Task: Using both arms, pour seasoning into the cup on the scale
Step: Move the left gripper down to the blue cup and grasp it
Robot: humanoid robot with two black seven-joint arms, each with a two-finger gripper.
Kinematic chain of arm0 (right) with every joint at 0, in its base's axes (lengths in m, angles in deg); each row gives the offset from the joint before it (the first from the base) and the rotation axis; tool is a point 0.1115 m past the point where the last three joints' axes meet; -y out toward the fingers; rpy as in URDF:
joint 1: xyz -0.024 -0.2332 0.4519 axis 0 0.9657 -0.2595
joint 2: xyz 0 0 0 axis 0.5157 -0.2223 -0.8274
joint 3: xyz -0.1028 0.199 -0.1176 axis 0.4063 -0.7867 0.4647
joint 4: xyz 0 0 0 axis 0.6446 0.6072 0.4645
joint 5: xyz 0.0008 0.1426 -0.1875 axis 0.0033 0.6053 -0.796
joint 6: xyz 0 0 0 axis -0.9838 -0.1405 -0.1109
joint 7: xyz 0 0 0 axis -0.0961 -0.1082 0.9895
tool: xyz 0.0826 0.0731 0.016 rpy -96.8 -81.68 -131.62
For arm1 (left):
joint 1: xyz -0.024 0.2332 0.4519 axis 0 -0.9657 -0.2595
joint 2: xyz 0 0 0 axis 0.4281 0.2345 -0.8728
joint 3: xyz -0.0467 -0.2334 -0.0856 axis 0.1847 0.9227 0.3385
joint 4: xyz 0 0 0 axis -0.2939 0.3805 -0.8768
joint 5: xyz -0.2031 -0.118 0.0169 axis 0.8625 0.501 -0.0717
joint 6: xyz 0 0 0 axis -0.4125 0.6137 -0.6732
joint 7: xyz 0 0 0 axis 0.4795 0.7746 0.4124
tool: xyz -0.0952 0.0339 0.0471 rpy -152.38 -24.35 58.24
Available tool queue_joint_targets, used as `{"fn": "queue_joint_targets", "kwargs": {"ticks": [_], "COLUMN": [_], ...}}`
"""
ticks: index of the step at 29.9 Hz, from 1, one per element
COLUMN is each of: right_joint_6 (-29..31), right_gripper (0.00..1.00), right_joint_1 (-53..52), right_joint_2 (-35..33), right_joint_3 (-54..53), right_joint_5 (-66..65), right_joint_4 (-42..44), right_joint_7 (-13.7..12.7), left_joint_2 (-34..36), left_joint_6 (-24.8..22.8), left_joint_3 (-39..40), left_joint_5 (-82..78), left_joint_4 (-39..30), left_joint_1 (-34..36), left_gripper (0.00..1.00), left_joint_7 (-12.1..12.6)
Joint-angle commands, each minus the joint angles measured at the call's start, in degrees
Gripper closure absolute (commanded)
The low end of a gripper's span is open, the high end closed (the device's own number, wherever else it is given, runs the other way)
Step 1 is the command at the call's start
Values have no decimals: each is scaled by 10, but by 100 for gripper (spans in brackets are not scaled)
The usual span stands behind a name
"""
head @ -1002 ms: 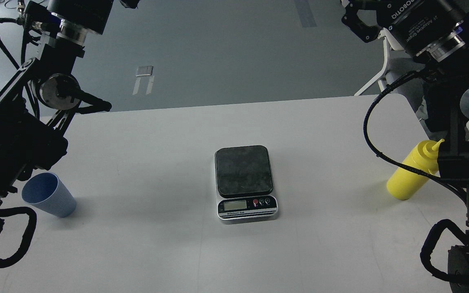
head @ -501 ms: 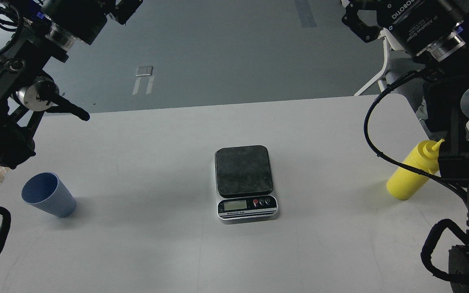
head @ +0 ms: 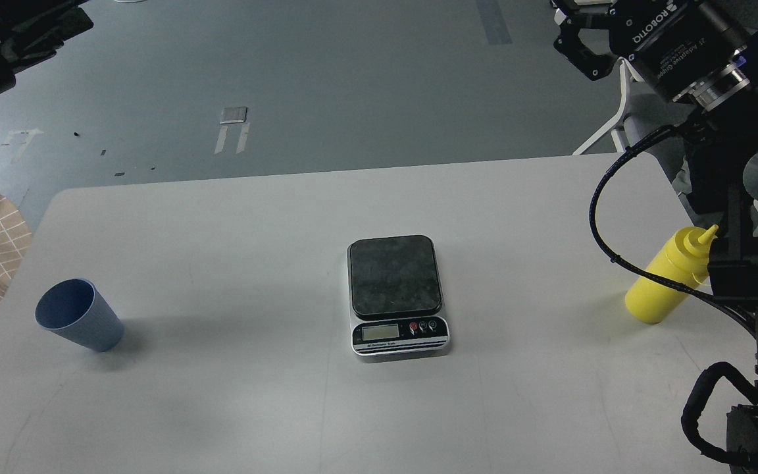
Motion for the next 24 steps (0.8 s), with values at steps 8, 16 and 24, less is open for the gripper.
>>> {"fn": "queue_joint_targets", "kwargs": {"ticks": [8,16,24], "right_joint_6": [0,0,0], "right_gripper": [1,1,1], "right_joint_1": [9,12,15], "right_joint_2": [0,-1,0], "right_joint_3": [-4,-5,-5], "right_joint_5": [0,-1,-1], "right_joint_4": [6,8,8], "right_joint_7": [0,0,0], "left_joint_2": [197,283,259], "left_joint_6": [235,393,440], "left_joint_3": [-159,-346,-441], "left_joint_5": [-89,-87,-80], "left_joint_4": [-78,-177,-178], "left_joint_1": [-79,-81,-83], "left_gripper": [2,2,2], "left_joint_7": [0,0,0]}}
